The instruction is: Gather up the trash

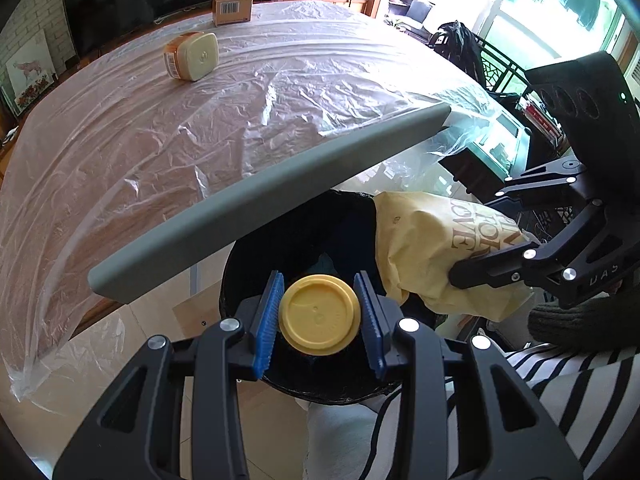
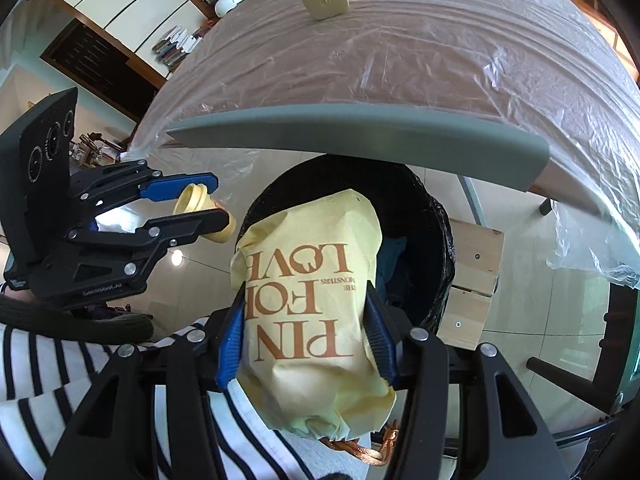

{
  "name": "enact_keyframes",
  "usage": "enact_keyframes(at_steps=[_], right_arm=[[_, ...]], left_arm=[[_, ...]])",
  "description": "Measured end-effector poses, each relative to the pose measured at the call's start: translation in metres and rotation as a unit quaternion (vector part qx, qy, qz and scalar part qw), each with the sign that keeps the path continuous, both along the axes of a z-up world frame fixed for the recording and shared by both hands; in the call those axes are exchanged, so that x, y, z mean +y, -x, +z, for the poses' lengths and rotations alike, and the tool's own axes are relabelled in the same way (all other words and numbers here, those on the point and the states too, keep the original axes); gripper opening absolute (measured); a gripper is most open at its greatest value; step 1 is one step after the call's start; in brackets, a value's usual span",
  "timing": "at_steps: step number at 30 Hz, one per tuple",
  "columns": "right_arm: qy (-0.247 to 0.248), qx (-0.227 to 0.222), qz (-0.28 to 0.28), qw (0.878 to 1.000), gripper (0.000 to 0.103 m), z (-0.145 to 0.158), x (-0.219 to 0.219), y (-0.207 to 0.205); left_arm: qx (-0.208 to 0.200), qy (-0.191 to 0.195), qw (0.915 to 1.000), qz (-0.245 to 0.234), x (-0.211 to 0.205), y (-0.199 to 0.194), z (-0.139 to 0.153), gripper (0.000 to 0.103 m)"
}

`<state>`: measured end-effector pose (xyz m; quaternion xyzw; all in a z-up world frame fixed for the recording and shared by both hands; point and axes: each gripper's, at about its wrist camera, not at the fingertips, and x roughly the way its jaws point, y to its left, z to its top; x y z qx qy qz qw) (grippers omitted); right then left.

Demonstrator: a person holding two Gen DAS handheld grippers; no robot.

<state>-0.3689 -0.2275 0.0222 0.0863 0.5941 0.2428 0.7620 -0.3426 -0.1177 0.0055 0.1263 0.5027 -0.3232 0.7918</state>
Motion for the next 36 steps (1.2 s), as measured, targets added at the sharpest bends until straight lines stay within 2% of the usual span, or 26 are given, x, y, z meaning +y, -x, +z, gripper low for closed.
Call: enact_keyframes(at_steps=[17,36], right_arm=[[0.041,0.017,-0.017,0.999,0.052,-0.037,0.006,-0.022],[0.049,0.027,-0.011,0.998,0.054,-0.05,0.012,-0.032]], left_arm=[[0.012,-0.014,0.9998,-0.001,-0.009,-0.011,-0.027,0.038],[0.021,-0.018,0.9996,-0.01,-0.017,-0.014,-0.035,0.039]])
